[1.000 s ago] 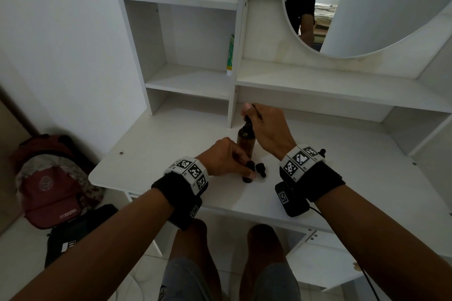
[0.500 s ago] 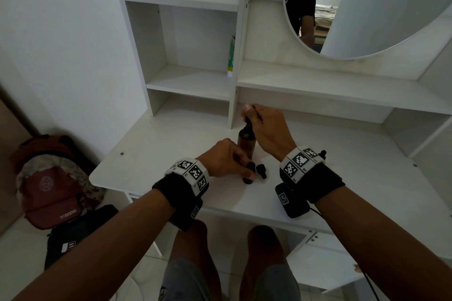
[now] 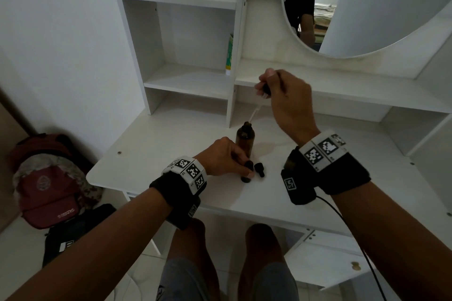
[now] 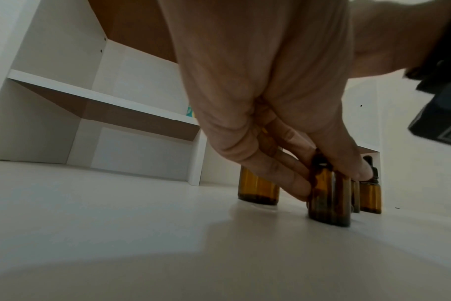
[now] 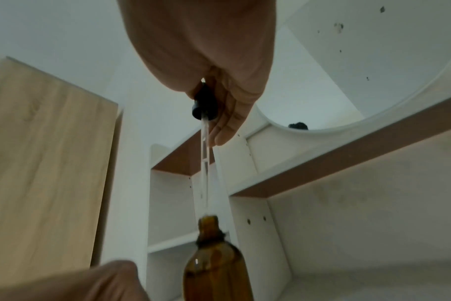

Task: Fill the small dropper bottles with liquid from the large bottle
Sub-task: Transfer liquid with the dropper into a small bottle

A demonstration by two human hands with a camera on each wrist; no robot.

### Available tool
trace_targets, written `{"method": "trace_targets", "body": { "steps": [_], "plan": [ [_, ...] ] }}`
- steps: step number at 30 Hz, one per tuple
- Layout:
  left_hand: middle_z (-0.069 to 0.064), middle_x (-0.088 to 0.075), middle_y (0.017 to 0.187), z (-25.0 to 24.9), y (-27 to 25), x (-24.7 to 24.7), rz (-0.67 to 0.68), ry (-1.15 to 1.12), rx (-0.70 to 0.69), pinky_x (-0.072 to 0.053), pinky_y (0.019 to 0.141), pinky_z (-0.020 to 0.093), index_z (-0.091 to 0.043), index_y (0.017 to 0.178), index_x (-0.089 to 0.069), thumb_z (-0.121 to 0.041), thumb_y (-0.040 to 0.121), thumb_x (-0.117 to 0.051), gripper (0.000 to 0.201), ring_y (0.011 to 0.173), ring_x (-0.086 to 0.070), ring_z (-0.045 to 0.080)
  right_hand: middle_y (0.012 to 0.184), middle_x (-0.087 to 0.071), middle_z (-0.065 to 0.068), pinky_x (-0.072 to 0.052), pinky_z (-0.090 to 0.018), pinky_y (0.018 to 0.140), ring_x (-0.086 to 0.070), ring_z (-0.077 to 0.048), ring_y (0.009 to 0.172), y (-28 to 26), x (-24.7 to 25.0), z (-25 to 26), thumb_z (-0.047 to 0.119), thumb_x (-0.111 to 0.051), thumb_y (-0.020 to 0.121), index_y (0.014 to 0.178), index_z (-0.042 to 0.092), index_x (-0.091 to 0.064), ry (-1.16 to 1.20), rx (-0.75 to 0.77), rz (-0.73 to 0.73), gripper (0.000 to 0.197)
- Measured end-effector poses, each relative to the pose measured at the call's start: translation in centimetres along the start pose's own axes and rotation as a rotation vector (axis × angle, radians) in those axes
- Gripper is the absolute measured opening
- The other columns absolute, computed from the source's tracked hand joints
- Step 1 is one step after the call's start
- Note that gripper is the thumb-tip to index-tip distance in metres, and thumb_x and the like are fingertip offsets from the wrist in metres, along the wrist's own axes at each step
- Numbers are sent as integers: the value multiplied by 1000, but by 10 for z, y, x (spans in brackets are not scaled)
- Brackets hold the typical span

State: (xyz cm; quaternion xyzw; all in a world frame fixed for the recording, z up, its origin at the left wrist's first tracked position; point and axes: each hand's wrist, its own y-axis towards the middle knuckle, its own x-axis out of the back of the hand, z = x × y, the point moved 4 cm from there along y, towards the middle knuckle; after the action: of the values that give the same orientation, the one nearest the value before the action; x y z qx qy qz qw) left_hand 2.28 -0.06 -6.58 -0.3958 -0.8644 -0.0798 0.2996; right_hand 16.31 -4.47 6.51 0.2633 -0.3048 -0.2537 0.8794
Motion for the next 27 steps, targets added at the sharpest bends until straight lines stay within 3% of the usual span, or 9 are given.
{"method": "trace_targets", "body": {
  "steps": [5, 11, 15, 18, 22, 27],
  "plan": [
    [3, -78, 86, 1, 0, 0, 0, -10, 6, -57, 90, 34, -12, 90, -80, -23, 70, -88, 24, 83, -71, 11, 81, -71, -1, -59, -37, 75, -70, -14, 76, -18, 6, -1, 33, -42, 102, 92, 13, -68, 50, -38, 67, 34],
    [1, -78, 86, 3, 1, 0, 4, 0, 8, -57, 92, 37, -13, 89, -80, -24, 70, -88, 24, 87, -73, 15, 80, -71, 2, -55, -17, 69, -69, -3, 71, -51, -4, -20, 28, -44, 102, 95, 11, -68, 66, -87, 148, 30],
    [-2, -77, 81, 2, 1, 0, 0, 3, 4, -58, 87, 32, -16, 85, -80, -24, 69, -89, 19, 78, -71, 8, 80, -70, 5, -52, -11, 68, -67, 3, 71, -58, -9, -22, 27, -44, 102, 99, 8, -68, 97, -125, 148, 31],
    [-4, -76, 78, 1, 0, 0, 3, 4, -2, -56, 82, 28, -17, 83, -79, -24, 70, -88, 17, 71, -67, 2, 81, -71, 3, -54, -14, 71, -67, 1, 72, -60, -13, -23, 27, -44, 102, 97, 8, -69, 70, -123, 173, 32],
    [-1, -77, 81, 1, 0, 0, 2, 19, -8, -56, 81, 27, -13, 88, -80, -24, 71, -88, 22, 72, -67, 3, 79, -72, -5, -58, -29, 73, -70, -12, 74, -62, -14, -22, 23, -43, 103, 88, 4, -70, 6, -37, 172, 36],
    [1, -77, 82, 2, 0, 0, 1, 18, -10, -56, 81, 30, -13, 88, -80, -24, 71, -88, 22, 74, -68, 8, 77, -72, -3, -59, -37, 72, -70, -14, 70, -61, -15, -20, 27, -45, 102, 88, 5, -71, -62, 21, 211, 37]
  ]
}}
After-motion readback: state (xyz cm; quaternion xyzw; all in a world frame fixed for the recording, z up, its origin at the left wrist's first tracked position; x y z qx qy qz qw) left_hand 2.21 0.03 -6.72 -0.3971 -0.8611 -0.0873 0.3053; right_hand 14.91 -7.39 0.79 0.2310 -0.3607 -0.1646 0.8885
